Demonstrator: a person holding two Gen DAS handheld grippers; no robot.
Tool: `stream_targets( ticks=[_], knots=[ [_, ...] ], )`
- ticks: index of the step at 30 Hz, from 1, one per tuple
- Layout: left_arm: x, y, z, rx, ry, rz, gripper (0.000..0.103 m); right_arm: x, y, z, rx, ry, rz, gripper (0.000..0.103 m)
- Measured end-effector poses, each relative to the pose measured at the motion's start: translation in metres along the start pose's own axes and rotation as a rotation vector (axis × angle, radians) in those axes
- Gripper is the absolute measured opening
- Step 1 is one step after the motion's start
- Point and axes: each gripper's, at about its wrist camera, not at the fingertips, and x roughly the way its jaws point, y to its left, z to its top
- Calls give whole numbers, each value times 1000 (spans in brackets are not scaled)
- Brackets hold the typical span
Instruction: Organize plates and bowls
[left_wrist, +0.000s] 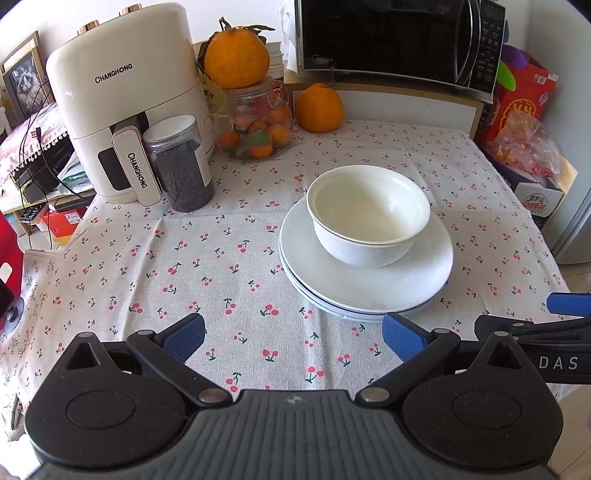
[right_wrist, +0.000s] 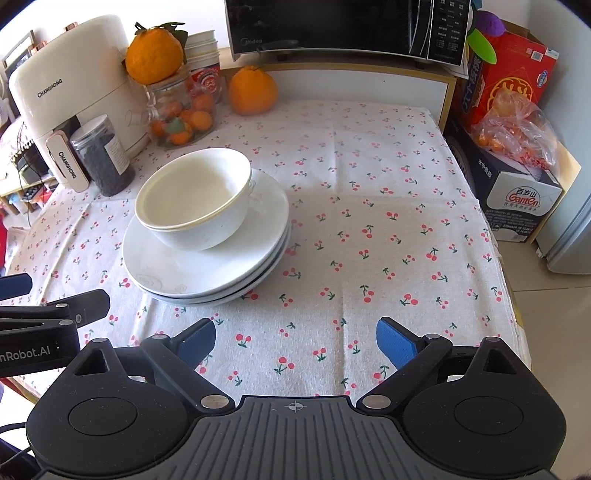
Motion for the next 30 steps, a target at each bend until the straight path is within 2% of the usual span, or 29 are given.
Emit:
stream_targets(
  ticks=[30],
  knots=[
    [0, -3, -3, 8, 3, -3, 102, 1, 6, -2, -11, 3, 0, 96]
  ],
)
